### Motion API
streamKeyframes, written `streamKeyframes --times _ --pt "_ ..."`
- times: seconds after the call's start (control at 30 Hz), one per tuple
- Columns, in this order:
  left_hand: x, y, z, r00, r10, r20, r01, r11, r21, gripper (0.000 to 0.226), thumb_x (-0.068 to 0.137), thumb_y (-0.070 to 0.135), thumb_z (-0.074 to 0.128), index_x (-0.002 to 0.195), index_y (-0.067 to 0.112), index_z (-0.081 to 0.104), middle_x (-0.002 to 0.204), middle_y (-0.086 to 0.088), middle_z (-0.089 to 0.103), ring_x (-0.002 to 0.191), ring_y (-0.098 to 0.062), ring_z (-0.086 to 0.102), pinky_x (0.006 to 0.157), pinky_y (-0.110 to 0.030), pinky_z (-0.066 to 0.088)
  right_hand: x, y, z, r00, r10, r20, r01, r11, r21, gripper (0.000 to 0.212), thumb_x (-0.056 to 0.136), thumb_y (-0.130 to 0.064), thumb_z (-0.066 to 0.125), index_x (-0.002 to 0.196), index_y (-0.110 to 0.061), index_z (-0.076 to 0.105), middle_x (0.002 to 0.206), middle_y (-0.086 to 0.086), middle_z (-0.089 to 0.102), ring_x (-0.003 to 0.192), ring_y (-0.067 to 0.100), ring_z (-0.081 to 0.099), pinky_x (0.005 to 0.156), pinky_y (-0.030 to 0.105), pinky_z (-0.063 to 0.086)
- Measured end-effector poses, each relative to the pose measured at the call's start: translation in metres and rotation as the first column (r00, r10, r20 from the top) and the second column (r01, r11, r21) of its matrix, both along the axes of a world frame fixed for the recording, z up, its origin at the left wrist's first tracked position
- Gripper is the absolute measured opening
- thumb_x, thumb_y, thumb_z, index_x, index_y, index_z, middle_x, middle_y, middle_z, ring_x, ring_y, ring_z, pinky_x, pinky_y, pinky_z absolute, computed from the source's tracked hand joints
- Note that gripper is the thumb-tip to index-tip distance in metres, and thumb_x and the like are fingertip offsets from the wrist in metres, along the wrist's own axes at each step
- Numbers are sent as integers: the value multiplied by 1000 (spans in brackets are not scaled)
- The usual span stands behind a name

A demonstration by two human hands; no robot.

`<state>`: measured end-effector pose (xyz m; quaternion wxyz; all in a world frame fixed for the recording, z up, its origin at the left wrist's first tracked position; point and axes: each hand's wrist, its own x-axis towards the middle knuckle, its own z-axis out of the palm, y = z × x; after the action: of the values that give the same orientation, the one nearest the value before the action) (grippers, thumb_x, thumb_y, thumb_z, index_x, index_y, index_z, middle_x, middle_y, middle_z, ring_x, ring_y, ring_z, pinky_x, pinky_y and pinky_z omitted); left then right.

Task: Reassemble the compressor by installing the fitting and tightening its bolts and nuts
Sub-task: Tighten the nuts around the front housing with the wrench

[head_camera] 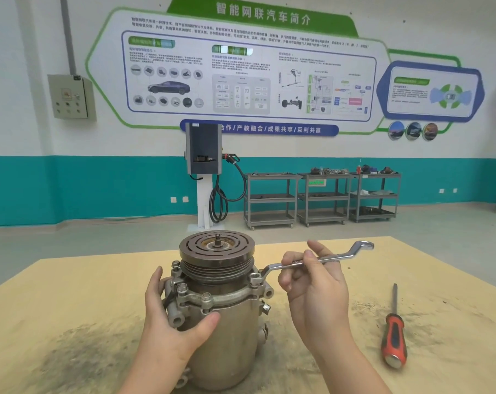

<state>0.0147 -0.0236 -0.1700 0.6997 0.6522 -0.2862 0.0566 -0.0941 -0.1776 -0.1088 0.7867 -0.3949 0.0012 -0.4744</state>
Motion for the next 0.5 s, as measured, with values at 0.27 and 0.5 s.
streamKeyframes --times 0.27,0.5 --pt "0 2 1 998 -40 -41 39 999 -23 110 52 34 93 129 59 19 140 17 36 94 29 47 99 -25 32 2 14 -10 949 -284 135 313 894 -321 11 102 -29 38 94 -26 44 70 8 64 47 19 54 51 21 45" --pt "3 6 1 998 -39 -43 40 999 24 110 18 78 82 109 85 20 124 46 31 107 20 47 99 -29 36 8 42 -32 753 -446 484 621 236 -748 16 100 -26 52 90 -17 59 81 -6 61 64 16 57 55 29 47"
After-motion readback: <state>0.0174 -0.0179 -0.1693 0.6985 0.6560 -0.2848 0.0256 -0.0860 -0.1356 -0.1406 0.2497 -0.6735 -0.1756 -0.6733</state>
